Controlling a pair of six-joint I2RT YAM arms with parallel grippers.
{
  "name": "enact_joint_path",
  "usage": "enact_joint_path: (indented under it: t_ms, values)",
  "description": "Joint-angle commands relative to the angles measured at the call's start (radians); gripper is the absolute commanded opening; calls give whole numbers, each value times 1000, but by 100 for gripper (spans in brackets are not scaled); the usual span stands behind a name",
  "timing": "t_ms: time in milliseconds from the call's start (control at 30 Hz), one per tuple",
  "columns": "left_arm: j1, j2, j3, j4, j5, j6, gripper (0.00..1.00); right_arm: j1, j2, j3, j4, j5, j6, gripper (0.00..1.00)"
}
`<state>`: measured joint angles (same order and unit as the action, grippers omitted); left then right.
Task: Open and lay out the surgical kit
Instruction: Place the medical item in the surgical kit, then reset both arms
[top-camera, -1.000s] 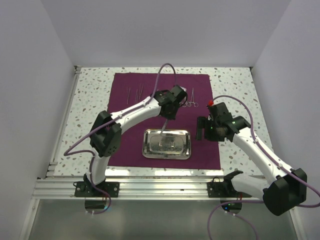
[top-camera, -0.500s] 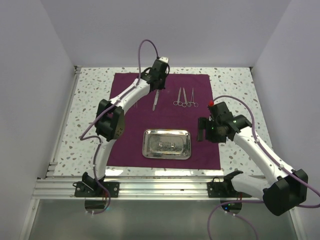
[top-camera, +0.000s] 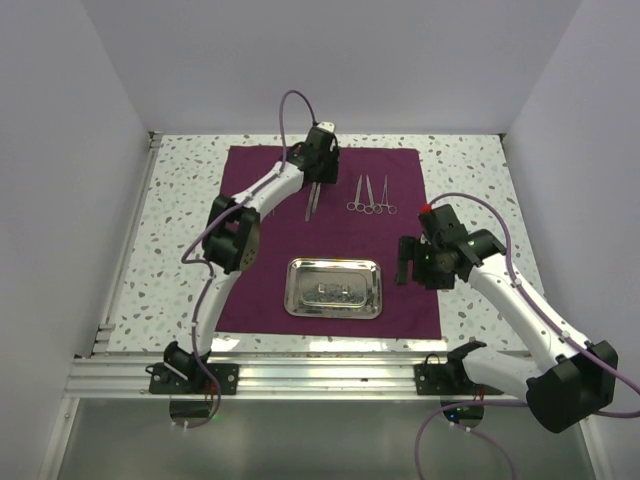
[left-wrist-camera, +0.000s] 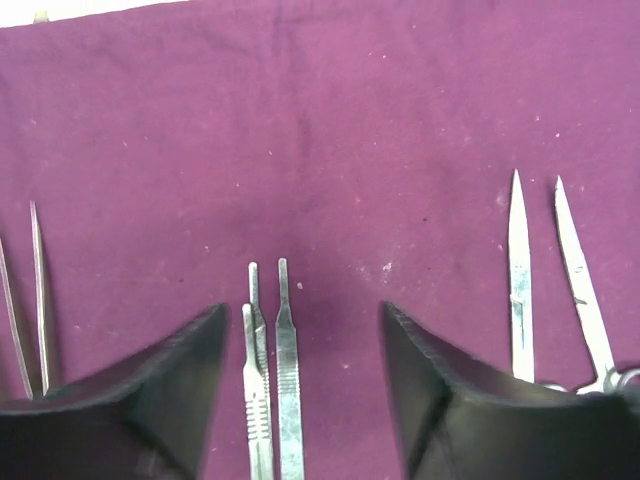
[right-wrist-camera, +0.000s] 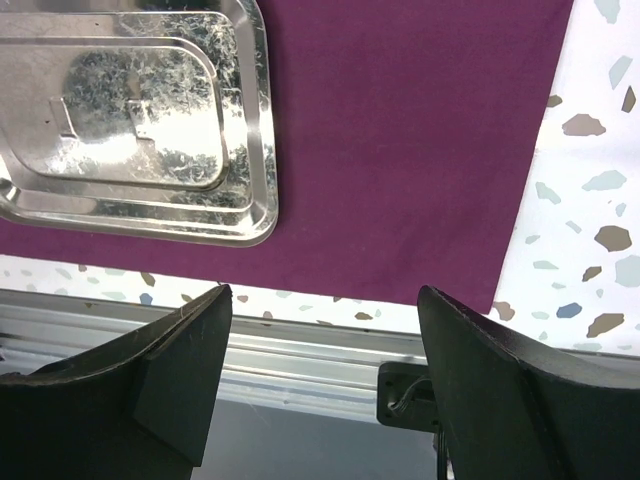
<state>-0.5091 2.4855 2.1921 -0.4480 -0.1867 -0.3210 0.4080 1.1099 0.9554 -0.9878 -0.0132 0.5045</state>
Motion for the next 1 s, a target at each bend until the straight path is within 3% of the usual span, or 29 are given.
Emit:
enact_joint_path:
  t_ms: [0, 67, 233, 367, 467, 567, 667, 967]
  values:
    - [6, -117, 26, 49, -11, 3, 71, 5, -2, 45, 17, 4, 12, 79]
    - [6, -195, 3, 16, -26, 11, 80, 6, 4, 69, 38, -10, 5, 78]
    - [4, -480, -188, -40, 21, 0, 79, 6, -16, 247, 110, -10, -49, 81]
    - [-6, -782, -600, 2, 1, -20, 80, 5, -38, 382, 168, 91, -90, 87]
    - [-12, -1009, -818, 9, -46, -32, 84, 6, -81, 398, 267, 165, -125, 98]
    - [-14, -1200, -963, 11, -95, -23, 91, 6, -96, 407, 314, 191, -184, 98]
    - [-14, -1326, -1029, -38, -175, -32, 100, 8, -88, 421, 295, 213, -184, 99]
    - [-12, -1430, -1089, -110, -264, -79, 100, 6, -134, 387, 273, 191, -178, 98]
